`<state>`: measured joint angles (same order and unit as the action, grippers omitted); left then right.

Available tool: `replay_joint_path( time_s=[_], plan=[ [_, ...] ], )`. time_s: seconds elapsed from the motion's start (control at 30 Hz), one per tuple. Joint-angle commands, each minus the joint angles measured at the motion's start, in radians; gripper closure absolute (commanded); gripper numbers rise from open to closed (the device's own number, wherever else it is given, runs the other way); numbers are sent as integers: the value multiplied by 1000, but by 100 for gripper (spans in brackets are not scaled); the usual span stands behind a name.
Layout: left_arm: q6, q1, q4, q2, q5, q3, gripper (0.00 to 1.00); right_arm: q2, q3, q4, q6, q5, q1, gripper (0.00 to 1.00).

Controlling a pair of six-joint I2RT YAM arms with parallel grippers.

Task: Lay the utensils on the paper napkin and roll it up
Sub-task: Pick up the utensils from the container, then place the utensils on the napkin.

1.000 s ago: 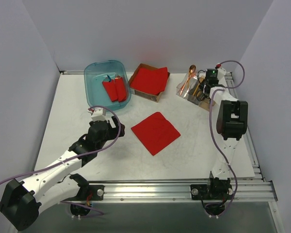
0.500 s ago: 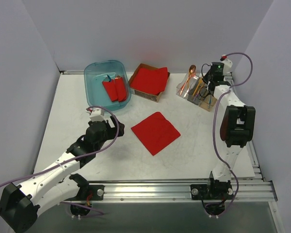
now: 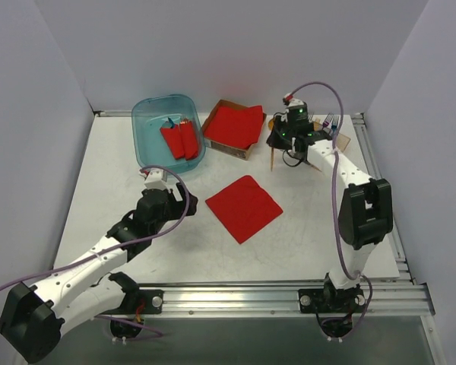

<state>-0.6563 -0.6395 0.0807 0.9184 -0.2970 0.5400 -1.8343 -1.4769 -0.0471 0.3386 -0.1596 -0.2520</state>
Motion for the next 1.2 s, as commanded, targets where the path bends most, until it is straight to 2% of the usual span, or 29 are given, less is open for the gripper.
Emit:
replay_joint_path(
  time_s=[0.0, 0.2, 0.5, 0.67, 0.97, 1.03, 1.17],
  plan=[
    [24, 11, -65, 28, 41, 5, 6, 93, 113, -122, 26, -41, -53, 100],
    [29, 14, -171, 111, 104, 6, 6, 167, 257, -108, 189, 63, -202, 100],
    [5, 49, -288, 293, 150, 66, 6, 175, 357, -13, 398, 157, -349, 100],
    [-51, 96, -340, 428, 260, 124, 4, 142, 395, 41, 468, 195, -377, 100],
    [-92, 101, -490, 537, 349, 124, 0, 92, 403, 75, 487, 239, -394, 100],
    [-83, 93, -534, 550, 357, 115, 14, 83, 411, 81, 491, 249, -397, 100],
    [-63, 67, -578, 576, 364, 118, 20, 64, 412, 78, 487, 255, -401, 100]
  ],
)
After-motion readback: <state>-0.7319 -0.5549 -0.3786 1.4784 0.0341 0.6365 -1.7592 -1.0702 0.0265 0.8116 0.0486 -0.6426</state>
